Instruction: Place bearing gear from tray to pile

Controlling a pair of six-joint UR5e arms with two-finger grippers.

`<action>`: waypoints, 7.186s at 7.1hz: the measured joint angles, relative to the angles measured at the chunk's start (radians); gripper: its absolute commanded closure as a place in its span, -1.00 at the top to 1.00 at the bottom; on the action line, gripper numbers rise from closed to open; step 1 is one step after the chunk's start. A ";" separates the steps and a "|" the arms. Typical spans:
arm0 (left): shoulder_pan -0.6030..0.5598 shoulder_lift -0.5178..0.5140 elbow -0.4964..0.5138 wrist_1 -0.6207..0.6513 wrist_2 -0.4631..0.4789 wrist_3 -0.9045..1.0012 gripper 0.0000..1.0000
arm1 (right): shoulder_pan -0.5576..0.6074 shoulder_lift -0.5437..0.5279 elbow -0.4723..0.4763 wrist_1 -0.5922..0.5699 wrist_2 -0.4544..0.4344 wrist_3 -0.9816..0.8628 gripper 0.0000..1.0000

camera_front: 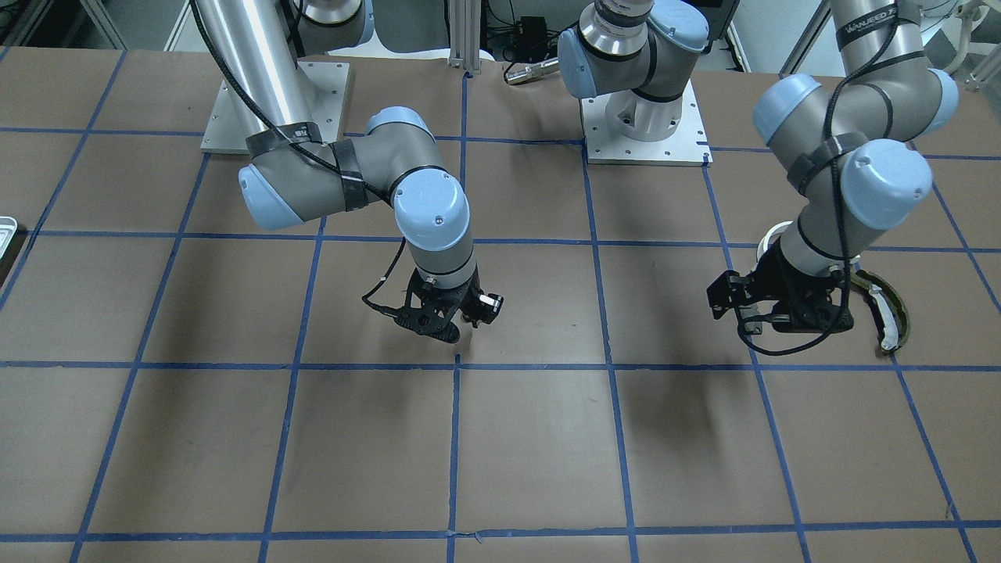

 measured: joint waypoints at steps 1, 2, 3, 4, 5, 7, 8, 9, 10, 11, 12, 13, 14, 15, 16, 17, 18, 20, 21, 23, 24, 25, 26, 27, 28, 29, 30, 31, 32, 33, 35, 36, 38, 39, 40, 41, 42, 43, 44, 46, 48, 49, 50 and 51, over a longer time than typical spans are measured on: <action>-0.074 -0.003 0.000 -0.001 -0.002 -0.113 0.93 | -0.036 -0.009 -0.003 -0.004 -0.008 -0.037 1.00; -0.142 -0.010 0.001 0.003 -0.008 -0.228 0.93 | -0.105 -0.029 -0.002 0.009 -0.018 -0.098 1.00; -0.199 -0.016 0.002 0.018 -0.035 -0.324 1.00 | -0.197 -0.069 -0.002 0.050 -0.025 -0.208 1.00; -0.250 -0.026 0.002 0.056 -0.090 -0.404 1.00 | -0.302 -0.129 -0.003 0.130 -0.029 -0.351 1.00; -0.303 -0.043 0.002 0.100 -0.133 -0.473 1.00 | -0.403 -0.208 -0.006 0.239 -0.030 -0.481 1.00; -0.445 -0.093 0.029 0.131 -0.145 -0.631 1.00 | -0.544 -0.366 -0.065 0.501 -0.061 -0.641 1.00; -0.523 -0.125 0.075 0.126 -0.125 -0.723 1.00 | -0.566 -0.402 -0.148 0.639 -0.114 -0.667 1.00; -0.593 -0.159 0.119 0.116 -0.098 -0.812 1.00 | -0.572 -0.413 -0.238 0.749 -0.125 -0.673 1.00; -0.649 -0.200 0.148 0.110 -0.073 -0.887 1.00 | -0.571 -0.415 -0.310 0.816 -0.109 -0.674 1.00; -0.694 -0.242 0.165 0.111 -0.051 -0.939 1.00 | -0.569 -0.412 -0.343 0.845 -0.094 -0.677 1.00; -0.731 -0.283 0.172 0.114 -0.008 -0.976 1.00 | -0.563 -0.406 -0.354 0.853 -0.086 -0.680 1.00; -0.752 -0.319 0.172 0.116 0.040 -0.995 0.97 | -0.539 -0.400 -0.355 0.855 -0.087 -0.682 1.00; -0.761 -0.340 0.165 0.117 0.063 -1.000 0.96 | -0.493 -0.397 -0.348 0.856 -0.096 -0.678 1.00; -0.761 -0.341 0.150 0.120 0.066 -0.994 0.95 | -0.450 -0.398 -0.330 0.851 -0.100 -0.673 1.00; -0.754 -0.329 0.139 0.122 0.048 -0.968 0.95 | -0.423 -0.402 -0.300 0.843 -0.098 -0.672 1.00; -0.740 -0.316 0.134 0.123 0.021 -0.933 0.88 | -0.411 -0.412 -0.265 0.828 -0.094 -0.674 1.00; -0.725 -0.307 0.129 0.124 -0.004 -0.913 0.80 | -0.407 -0.426 -0.232 0.809 -0.096 -0.676 1.00; -0.700 -0.299 0.109 0.133 -0.065 -0.880 0.19 | -0.405 -0.446 -0.195 0.793 -0.103 -0.673 1.00; -0.693 -0.298 0.102 0.147 -0.078 -0.869 0.04 | -0.405 -0.450 -0.190 0.787 -0.103 -0.673 1.00; -0.690 -0.299 0.105 0.161 -0.084 -0.861 -0.32 | -0.406 -0.450 -0.188 0.778 -0.104 -0.676 1.00; -0.689 -0.302 0.109 0.162 -0.083 -0.860 -0.39 | -0.406 -0.449 -0.188 0.775 -0.103 -0.674 1.00; -0.689 -0.307 0.110 0.166 -0.080 -0.860 -0.61 | -0.406 -0.449 -0.188 0.772 -0.103 -0.674 1.00; -0.689 -0.312 0.109 0.172 -0.079 -0.860 -1.00 | -0.407 -0.449 -0.188 0.770 -0.103 -0.677 1.00; -0.683 -0.309 0.109 0.174 -0.080 -0.862 -1.00 | -0.407 -0.449 -0.187 0.770 -0.103 -0.680 1.00; -0.666 -0.293 0.111 0.173 -0.084 -0.863 -1.00 | -0.407 -0.450 -0.186 0.770 -0.101 -0.681 1.00; -0.642 -0.268 0.110 0.164 -0.088 -0.860 -1.00 | -0.407 -0.450 -0.186 0.770 -0.101 -0.682 1.00; -0.605 -0.233 0.107 0.128 -0.089 -0.824 -1.00 | -0.407 -0.450 -0.186 0.770 -0.101 -0.683 1.00; -0.521 -0.188 0.106 0.054 -0.087 -0.696 -1.00 | -0.407 -0.449 -0.185 0.770 -0.101 -0.683 1.00; -0.396 -0.149 0.109 -0.008 -0.089 -0.524 -1.00 | -0.407 -0.449 -0.185 0.770 -0.101 -0.683 1.00; -0.264 -0.120 0.108 -0.051 -0.080 -0.352 -1.00 | -0.407 -0.449 -0.186 0.770 -0.101 -0.683 1.00; -0.073 -0.079 0.102 -0.101 0.017 -0.103 -1.00 | -0.407 -0.450 -0.186 0.770 -0.102 -0.684 1.00; 0.002 -0.067 0.091 -0.110 0.048 -0.011 -1.00 | -0.407 -0.450 -0.186 0.771 -0.101 -0.684 1.00; 0.150 -0.070 0.076 -0.093 0.063 0.185 -1.00 | -0.407 -0.451 -0.185 0.771 -0.101 -0.684 1.00; 0.209 -0.084 0.070 -0.067 0.061 0.270 -1.00 | -0.407 -0.451 -0.185 0.771 -0.101 -0.684 1.00; 0.242 -0.095 0.052 -0.047 0.058 0.321 -1.00 | -0.407 -0.451 -0.185 0.772 -0.101 -0.684 1.00; 0.256 -0.098 0.021 -0.010 0.057 0.348 -1.00 | -0.406 -0.451 -0.185 0.772 -0.102 -0.684 1.00; 0.262 -0.099 -0.008 0.038 0.057 0.363 -1.00 | -0.406 -0.451 -0.185 0.772 -0.101 -0.683 1.00; 0.269 -0.100 -0.028 0.066 0.057 0.380 -1.00 | -0.406 -0.451 -0.185 0.772 -0.100 -0.683 1.00; 0.287 -0.101 -0.045 0.083 0.057 0.404 -1.00 | -0.406 -0.451 -0.185 0.772 -0.100 -0.683 1.00; 0.326 -0.103 -0.069 0.096 0.054 0.439 -1.00 | -0.405 -0.451 -0.185 0.772 -0.099 -0.683 1.00; 0.335 -0.109 -0.093 0.100 0.053 0.444 -0.49 | -0.406 -0.451 -0.185 0.772 -0.096 -0.683 1.00; 0.335 -0.110 -0.099 0.104 0.053 0.445 -0.24 | -0.406 -0.451 -0.185 0.772 -0.095 -0.683 1.00; 0.336 -0.110 -0.102 0.109 0.053 0.445 0.67 | -0.407 -0.451 -0.185 0.772 -0.093 -0.683 1.00; 0.337 -0.110 -0.102 0.113 0.054 0.447 0.96 | -0.407 -0.451 -0.185 0.772 -0.093 -0.683 1.00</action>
